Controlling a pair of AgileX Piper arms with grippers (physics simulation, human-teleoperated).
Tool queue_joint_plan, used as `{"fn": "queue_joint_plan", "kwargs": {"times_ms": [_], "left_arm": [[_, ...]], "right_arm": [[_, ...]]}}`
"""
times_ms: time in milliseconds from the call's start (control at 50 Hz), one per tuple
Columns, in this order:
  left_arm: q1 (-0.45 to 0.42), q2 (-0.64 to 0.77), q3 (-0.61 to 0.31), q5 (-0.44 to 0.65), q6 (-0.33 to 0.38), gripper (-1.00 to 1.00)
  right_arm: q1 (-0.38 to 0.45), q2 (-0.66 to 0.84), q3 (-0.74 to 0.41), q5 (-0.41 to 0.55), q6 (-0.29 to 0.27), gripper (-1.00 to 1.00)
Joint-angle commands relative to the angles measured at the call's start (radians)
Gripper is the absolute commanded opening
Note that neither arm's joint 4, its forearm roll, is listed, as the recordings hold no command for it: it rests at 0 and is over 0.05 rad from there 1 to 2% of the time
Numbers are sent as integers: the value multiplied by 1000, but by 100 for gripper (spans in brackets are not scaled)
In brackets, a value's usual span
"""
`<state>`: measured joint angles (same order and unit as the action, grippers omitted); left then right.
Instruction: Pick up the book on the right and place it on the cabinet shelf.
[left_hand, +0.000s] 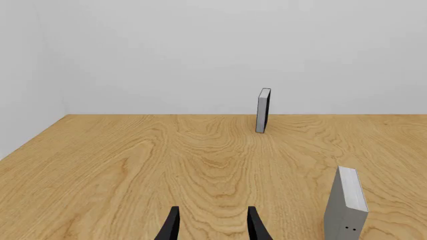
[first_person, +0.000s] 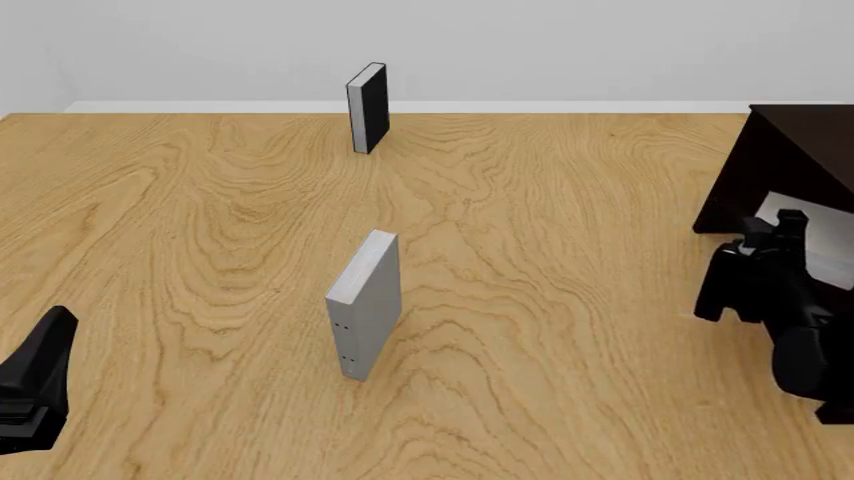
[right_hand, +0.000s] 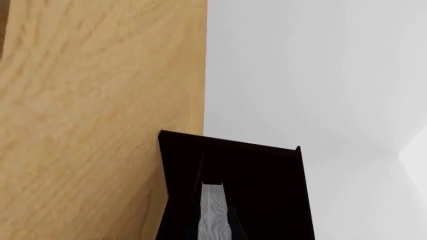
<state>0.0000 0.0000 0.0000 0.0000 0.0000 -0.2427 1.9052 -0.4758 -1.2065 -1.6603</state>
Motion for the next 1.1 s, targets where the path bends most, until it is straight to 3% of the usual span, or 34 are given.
{"fn": "queue_joint_plan", "kwargs": {"times_ms": [20, 620, 640, 1100], "left_arm": [[0, 0, 0, 0, 0, 100], [0, 0, 0, 0, 0, 100], [0, 0, 0, 0, 0, 100], [0, 0, 0, 0, 0, 100]], "right_arm": [[-11, 8, -14, -13, 23, -100], [-17, 21, 18, -13, 67, -100], [-18, 20, 19, -13, 69, 100], [-6, 13, 35, -13, 88, 100]]}}
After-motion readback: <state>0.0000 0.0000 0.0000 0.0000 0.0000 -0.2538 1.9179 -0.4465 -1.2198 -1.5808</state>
